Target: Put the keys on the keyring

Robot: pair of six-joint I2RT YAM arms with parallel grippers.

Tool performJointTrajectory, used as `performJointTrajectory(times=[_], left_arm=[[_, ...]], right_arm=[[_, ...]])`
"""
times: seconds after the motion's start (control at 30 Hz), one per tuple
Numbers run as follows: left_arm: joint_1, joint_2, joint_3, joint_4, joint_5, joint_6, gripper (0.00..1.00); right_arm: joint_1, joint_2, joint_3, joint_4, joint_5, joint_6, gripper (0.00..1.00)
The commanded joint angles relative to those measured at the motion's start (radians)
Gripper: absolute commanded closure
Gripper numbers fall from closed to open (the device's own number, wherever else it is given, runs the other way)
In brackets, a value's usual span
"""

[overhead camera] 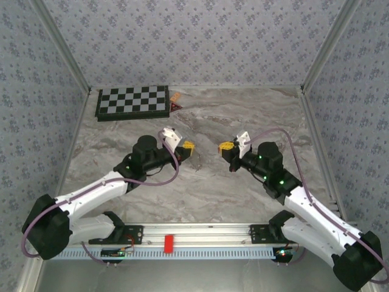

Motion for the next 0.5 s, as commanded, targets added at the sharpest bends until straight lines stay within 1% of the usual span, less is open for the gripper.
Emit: performJointTrajectory(times=[0.0,0.1,0.2,0.3,0.37,0.43,0.47], left_arm=[[-0.009,0.011,0.078,0.06,0.115,0.081,1.0],[-0.008,0.034,0.105,0.05,0.162,0.104,1.0],[-0.008,0.043,0.136,0.002,0.194,0.128,1.0],[-0.009,0.034,0.134,-0.013,0.197,0.122,1.0],[-0.022,0.022,0.116,-0.018,0.171,0.129,1.0],[-0.063,0.004,0.082,0.001,0.09,0.158,1.0],[-0.075,-0.002,0.067,0.014,0.07,0.17,1.0]], right_arm=[[0.025,-0.025,-0.032,0.101,-0.001,-0.09,1.0],[0.053,-0.025,-0.028,0.102,-0.01,-0.158,1.0],[0.091,-0.013,-0.01,0.081,-0.009,-0.228,1.0],[0.128,0.008,0.025,0.033,0.016,-0.274,1.0],[0.137,0.024,0.041,0.015,0.014,-0.293,1.0],[0.139,0.041,0.047,0.013,0.002,-0.307,1.0],[0.138,0.048,0.051,0.01,-0.006,-0.314,1.0]])
